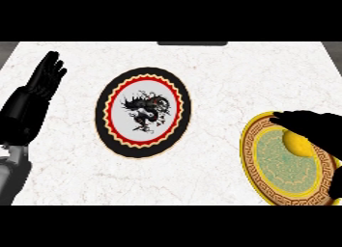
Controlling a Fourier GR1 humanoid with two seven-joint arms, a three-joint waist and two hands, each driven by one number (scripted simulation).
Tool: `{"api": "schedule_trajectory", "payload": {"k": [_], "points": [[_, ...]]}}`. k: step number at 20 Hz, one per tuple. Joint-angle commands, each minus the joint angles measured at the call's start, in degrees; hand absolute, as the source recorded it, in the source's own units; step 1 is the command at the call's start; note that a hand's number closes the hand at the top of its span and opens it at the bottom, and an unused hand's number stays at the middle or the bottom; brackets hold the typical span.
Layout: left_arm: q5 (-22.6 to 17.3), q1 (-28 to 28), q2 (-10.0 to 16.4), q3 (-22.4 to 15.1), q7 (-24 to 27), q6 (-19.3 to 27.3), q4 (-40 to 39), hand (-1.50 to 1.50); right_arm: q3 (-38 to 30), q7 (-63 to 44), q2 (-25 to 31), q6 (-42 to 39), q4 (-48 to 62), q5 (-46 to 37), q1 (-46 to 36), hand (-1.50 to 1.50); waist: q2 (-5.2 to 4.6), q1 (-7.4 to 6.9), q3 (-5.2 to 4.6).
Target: Pick the lemon from the plate and place it in the plate
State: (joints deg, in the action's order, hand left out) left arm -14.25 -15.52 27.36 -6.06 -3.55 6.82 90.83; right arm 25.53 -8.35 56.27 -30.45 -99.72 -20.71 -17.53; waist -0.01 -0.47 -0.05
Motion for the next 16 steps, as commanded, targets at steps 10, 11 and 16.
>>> {"api": "schedule_trajectory", "payload": {"k": [10, 11, 16], "points": [[3.9, 0.4, -2.8, 3.4, -0.8, -1.8, 0.3, 0.0, -1.0, -1.5, -7.8, -2.5, 9.2, -17.1, -0.7, -1.5, 0.0, 0.45, 0.06], [3.2, -1.9, -2.1, 4.6, -2.6, -2.9, -0.1, 0.0, -0.3, -1.1, -9.4, -2.4, 10.1, -19.0, -1.1, -1.5, -0.02, 0.42, 0.06], [2.2, 1.0, -2.6, 5.5, -2.5, -6.1, 2.2, 0.0, -0.7, 6.6, -12.5, 3.1, 21.6, -24.2, -0.4, -1.5, -0.08, -0.02, 0.09]]}}
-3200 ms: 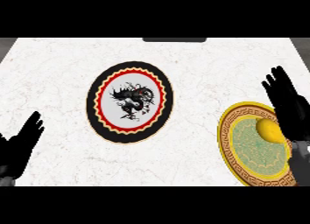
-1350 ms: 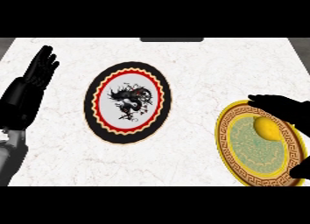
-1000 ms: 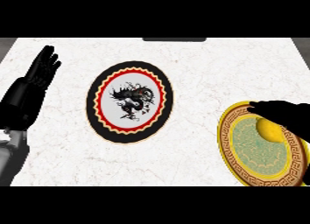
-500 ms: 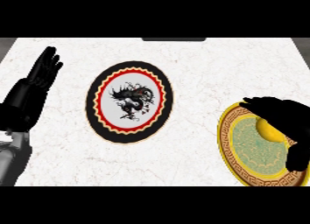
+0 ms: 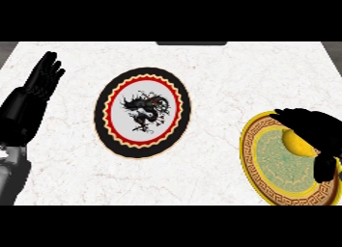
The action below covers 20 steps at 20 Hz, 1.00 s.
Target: Pick the lemon from the plate and place it in the plate
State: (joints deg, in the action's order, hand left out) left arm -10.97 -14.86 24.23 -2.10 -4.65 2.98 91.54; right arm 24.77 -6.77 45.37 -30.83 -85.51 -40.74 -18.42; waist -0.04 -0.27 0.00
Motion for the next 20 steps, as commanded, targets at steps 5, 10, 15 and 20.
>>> {"api": "schedule_trajectory", "payload": {"k": [5, 10, 15, 20], "points": [[2.3, -0.6, -2.3, 1.5, -0.8, -1.8, -0.5, 0.0, 0.6, 4.8, -6.5, 0.7, 8.5, -8.6, 0.4, -1.5, -0.01, -0.02, 0.01], [3.9, 0.6, -3.7, 2.2, -1.5, -2.5, 1.0, 0.0, -2.2, 8.1, -7.9, 3.4, 15.5, -13.7, -0.3, -1.5, 0.0, 0.01, 0.01], [4.6, 2.9, -4.3, 3.1, -1.4, -3.2, 3.2, 0.0, -2.1, 12.5, -8.0, 9.4, 21.8, -19.3, -0.5, -1.5, -0.03, -0.26, 0.02], [4.6, 0.0, -4.5, 3.8, -1.4, -3.0, 1.7, 0.0, -4.0, 13.0, -14.6, 18.3, 19.6, -18.6, -2.8, 1.5, -0.04, -0.24, 0.03]]}}
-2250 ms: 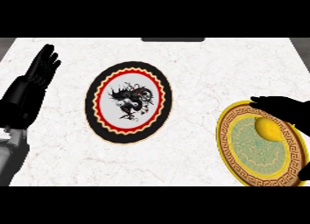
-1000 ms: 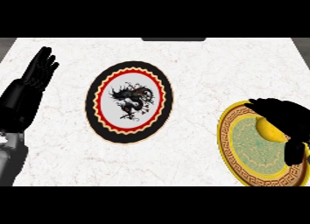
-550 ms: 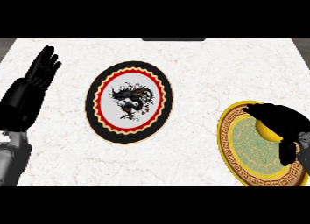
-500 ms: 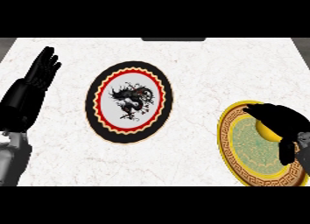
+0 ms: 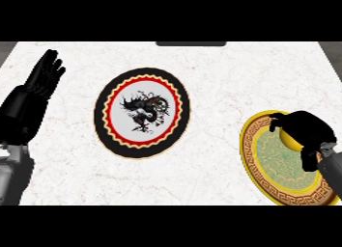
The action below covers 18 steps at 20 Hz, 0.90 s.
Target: Pick the lemon from the plate and place it in the plate
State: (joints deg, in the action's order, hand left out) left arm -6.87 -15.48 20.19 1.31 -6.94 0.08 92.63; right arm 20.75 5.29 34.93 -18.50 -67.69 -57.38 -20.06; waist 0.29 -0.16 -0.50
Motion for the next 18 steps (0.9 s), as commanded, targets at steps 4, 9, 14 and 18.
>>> {"api": "schedule_trajectory", "payload": {"k": [4, 9, 14, 18], "points": [[2.5, -1.3, -2.9, -1.9, -1.1, 1.8, -0.3, 0.0, -2.5, 6.0, -2.7, 13.5, 0.7, -2.4, -1.4, 1.5, -0.36, -0.09, 0.57], [-0.3, 1.0, 1.1, 2.5, 0.5, -1.7, -0.9, 0.0, -11.4, -13.0, -5.5, 14.7, -3.2, -0.7, 6.5, 1.5, 0.15, 1.6, 0.49], [1.3, 2.6, -0.8, 1.0, 1.1, -0.5, 0.6, 0.0, -16.1, -25.3, -8.5, 17.5, -16.0, 0.1, 14.0, 1.5, 0.31, 2.03, 0.43], [0.2, -0.6, 0.2, 3.3, 1.4, -1.7, -3.4, 0.0, -12.3, -28.5, -12.8, 13.1, -34.1, 2.7, 20.7, 1.5, 0.11, 2.21, 0.4]]}}
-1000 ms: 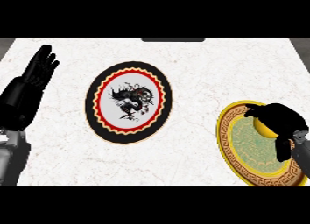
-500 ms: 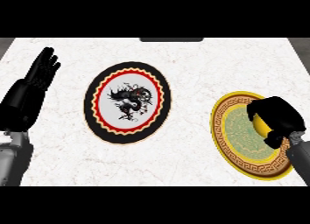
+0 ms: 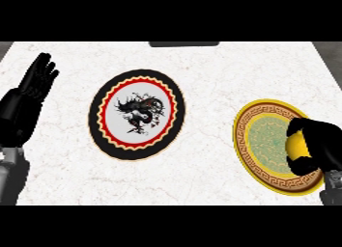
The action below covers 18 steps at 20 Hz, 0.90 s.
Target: Pick the lemon from the plate and place it in the plate
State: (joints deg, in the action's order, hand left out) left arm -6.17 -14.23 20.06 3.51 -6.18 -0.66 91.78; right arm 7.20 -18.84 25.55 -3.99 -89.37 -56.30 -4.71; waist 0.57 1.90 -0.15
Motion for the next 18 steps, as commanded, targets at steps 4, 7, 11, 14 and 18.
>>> {"api": "schedule_trajectory", "payload": {"k": [4, 7, 11, 14, 18], "points": [[0.7, -2.2, -1.3, -0.3, -0.2, 0.5, -2.0, 0.0, 3.9, -3.8, -5.1, -2.7, -24.9, 3.8, 5.5, 1.5, -0.13, -0.12, 0.07], [1.3, -1.7, -0.9, -0.6, -0.6, 0.4, -0.2, 0.0, 5.7, -4.4, -9.9, -1.5, -28.0, 6.4, 2.4, 1.5, -0.26, -1.33, 0.13], [0.6, -3.8, -1.0, 0.4, 0.7, -0.8, -2.9, 0.0, 10.4, -10.5, -15.3, -5.2, -32.0, 6.9, -3.4, 1.5, -0.54, -1.72, 0.1], [1.9, -2.1, -2.4, -1.3, -1.6, -0.1, 1.1, 0.0, 12.7, -12.7, -17.7, -7.2, -30.0, 5.2, -8.7, 1.5, -0.53, -2.12, 0.13], [1.5, -4.4, -1.2, 0.2, -0.8, -1.7, -1.8, 0.0, 14.7, -18.6, -24.4, -9.7, -21.7, 3.1, -20.5, 1.5, -0.68, -2.36, 0.1]]}}
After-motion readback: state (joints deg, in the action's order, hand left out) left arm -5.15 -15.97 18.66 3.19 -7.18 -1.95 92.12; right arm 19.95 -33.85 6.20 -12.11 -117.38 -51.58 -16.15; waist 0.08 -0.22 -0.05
